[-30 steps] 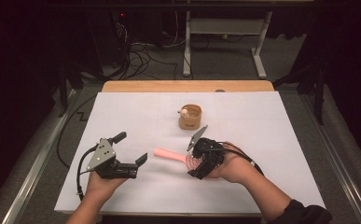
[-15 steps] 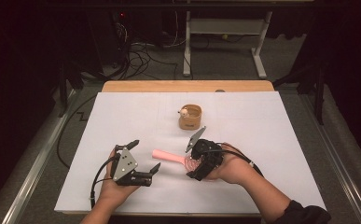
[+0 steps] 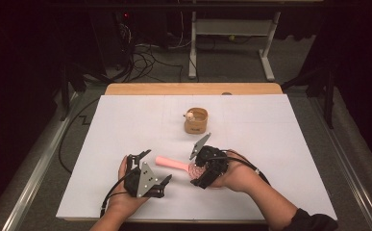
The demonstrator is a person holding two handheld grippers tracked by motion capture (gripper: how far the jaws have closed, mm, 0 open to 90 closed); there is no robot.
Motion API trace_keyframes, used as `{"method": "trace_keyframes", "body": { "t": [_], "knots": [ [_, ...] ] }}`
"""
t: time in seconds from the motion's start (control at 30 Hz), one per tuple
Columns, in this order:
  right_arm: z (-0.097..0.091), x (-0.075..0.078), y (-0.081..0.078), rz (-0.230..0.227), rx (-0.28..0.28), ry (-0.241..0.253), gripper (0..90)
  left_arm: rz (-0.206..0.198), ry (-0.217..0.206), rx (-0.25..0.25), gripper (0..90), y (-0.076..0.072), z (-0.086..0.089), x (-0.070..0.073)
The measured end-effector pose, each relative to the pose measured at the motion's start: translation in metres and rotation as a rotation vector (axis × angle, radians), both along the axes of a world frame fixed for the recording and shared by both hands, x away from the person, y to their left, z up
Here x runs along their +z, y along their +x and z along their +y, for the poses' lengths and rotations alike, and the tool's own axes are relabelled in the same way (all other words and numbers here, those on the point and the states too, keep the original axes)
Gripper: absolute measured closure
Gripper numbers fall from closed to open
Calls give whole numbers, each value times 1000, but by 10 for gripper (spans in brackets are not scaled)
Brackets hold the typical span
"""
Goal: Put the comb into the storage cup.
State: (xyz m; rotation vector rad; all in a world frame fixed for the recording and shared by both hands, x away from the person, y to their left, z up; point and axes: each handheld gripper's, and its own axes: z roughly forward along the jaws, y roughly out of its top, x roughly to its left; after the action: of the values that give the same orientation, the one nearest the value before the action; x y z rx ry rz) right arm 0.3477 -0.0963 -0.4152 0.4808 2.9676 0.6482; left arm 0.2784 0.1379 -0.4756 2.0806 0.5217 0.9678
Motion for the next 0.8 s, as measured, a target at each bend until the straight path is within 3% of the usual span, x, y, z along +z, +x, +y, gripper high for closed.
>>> {"method": "trace_keyframes", "body": {
  "t": [0.1, 0.23, 0.5, 0.8],
  "knots": [
    [1, -2, 0, 1, 1, -2, 206, -36, 89, 20, 7, -2, -6, -4],
    [2, -3, 0, 2, 5, 0, 206, -70, 153, 40, 11, -5, -10, -5],
    [5, -6, 1, 2, 15, -8, 206, -96, 233, 72, 15, -5, -12, -8],
    [12, -8, 1, 18, 12, -20, 206, -110, 251, 56, 72, -6, -13, -8]
  ]
}}
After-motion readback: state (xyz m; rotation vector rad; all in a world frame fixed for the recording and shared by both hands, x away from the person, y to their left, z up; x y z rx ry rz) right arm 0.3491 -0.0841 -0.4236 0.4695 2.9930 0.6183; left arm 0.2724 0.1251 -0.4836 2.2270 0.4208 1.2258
